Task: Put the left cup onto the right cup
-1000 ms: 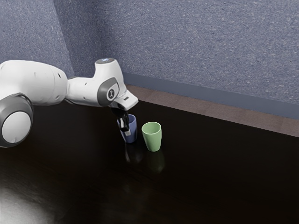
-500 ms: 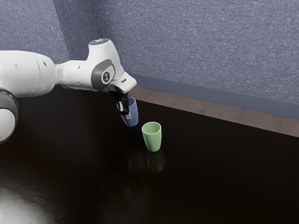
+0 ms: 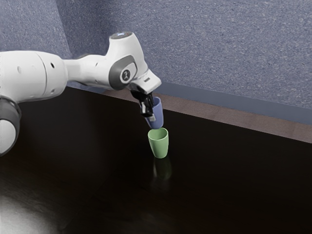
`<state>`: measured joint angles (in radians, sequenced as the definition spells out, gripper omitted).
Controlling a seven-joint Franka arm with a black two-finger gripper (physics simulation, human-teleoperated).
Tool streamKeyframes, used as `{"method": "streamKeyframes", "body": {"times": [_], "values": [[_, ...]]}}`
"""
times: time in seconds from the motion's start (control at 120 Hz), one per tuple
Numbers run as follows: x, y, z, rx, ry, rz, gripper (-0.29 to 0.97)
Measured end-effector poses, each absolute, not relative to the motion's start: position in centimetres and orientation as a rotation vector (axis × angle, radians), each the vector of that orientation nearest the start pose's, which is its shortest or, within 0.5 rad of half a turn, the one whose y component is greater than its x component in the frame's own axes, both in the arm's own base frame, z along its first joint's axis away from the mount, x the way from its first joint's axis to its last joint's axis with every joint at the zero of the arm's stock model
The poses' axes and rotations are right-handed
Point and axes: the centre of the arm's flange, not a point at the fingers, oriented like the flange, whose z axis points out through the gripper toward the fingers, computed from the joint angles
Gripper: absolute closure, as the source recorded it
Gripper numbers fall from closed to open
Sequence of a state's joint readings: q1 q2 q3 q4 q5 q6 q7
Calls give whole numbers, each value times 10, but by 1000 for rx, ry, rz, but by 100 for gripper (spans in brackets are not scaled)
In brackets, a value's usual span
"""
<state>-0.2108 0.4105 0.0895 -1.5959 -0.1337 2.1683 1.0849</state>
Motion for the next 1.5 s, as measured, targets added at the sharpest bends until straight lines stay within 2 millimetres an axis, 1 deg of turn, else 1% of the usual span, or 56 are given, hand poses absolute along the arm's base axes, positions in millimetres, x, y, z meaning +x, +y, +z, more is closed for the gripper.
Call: {"method": "streamKeyframes", "body": {"times": [0.133,0.442,0.608,0.808,0.925,1.108,1.5], "values": [[682,-99,406,-2627,1700,-274,78],[683,-100,402,-2635,1689,-270,78],[683,-103,395,-2641,1688,-259,78],[683,-105,393,-2644,1684,-260,79],[684,-106,395,-2646,1679,-264,79],[683,-105,406,-2644,1672,-279,78],[676,-119,415,-2629,1699,-272,78]]}}
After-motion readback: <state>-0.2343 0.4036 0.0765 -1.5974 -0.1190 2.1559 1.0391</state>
